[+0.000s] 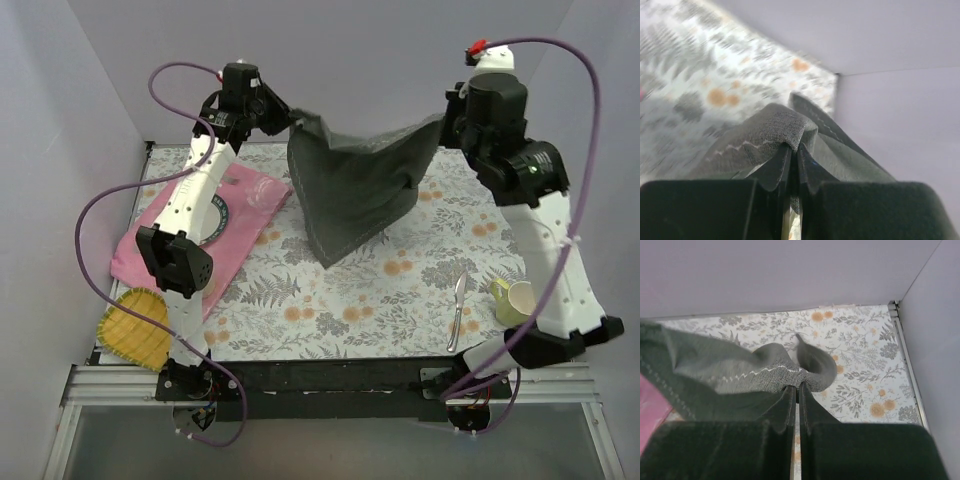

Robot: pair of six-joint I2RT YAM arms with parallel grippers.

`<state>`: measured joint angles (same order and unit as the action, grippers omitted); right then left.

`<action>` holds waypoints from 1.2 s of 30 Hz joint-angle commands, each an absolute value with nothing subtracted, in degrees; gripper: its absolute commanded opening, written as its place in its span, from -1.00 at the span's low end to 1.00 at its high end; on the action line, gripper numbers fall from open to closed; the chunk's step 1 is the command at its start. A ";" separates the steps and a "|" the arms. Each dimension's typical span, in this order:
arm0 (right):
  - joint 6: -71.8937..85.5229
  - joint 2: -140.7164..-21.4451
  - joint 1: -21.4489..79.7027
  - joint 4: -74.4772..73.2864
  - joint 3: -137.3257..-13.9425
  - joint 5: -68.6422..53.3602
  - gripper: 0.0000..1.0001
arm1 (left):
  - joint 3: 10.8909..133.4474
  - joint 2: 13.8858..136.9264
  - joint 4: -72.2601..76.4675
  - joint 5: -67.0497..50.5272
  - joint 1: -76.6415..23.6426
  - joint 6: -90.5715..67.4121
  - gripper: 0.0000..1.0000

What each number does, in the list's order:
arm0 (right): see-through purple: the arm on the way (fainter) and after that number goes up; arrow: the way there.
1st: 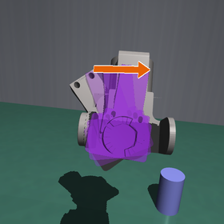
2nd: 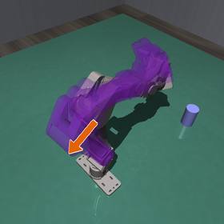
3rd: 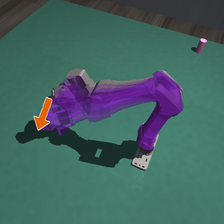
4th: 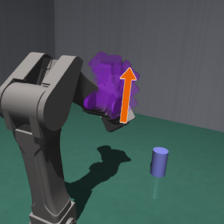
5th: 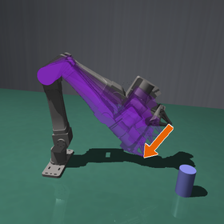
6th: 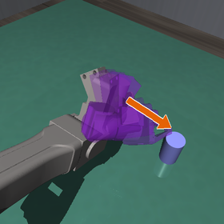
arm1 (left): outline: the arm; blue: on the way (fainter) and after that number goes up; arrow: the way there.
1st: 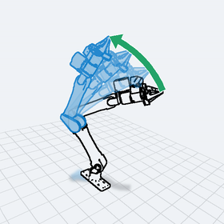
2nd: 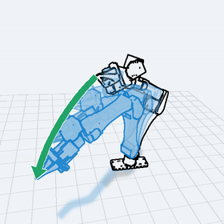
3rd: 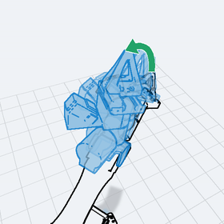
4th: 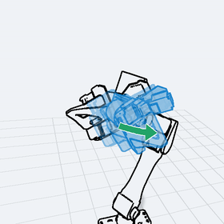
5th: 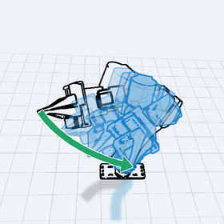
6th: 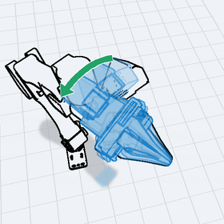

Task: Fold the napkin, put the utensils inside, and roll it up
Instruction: Flatten the napkin out

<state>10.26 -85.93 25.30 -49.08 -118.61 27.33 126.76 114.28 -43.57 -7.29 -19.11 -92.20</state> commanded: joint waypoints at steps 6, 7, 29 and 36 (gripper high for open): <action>14.22 -63.23 26.02 -49.64 -101.91 21.99 -0.97 | 117.10 96.44 -27.95 -18.54 -19.25 -85.00 -1.00; 15.11 -61.71 26.10 -50.88 -99.43 19.88 -0.97 | 111.41 92.59 -29.34 -18.63 -19.34 -84.38 -1.00; 16.71 -54.83 27.16 -52.91 -36.64 -33.13 -0.85 | 52.46 60.12 -60.20 2.25 -19.34 -77.26 -0.22; 11.42 -72.46 26.37 -54.93 -59.47 -12.87 0.41 | 65.47 64.68 -60.65 3.96 -19.34 -76.12 0.34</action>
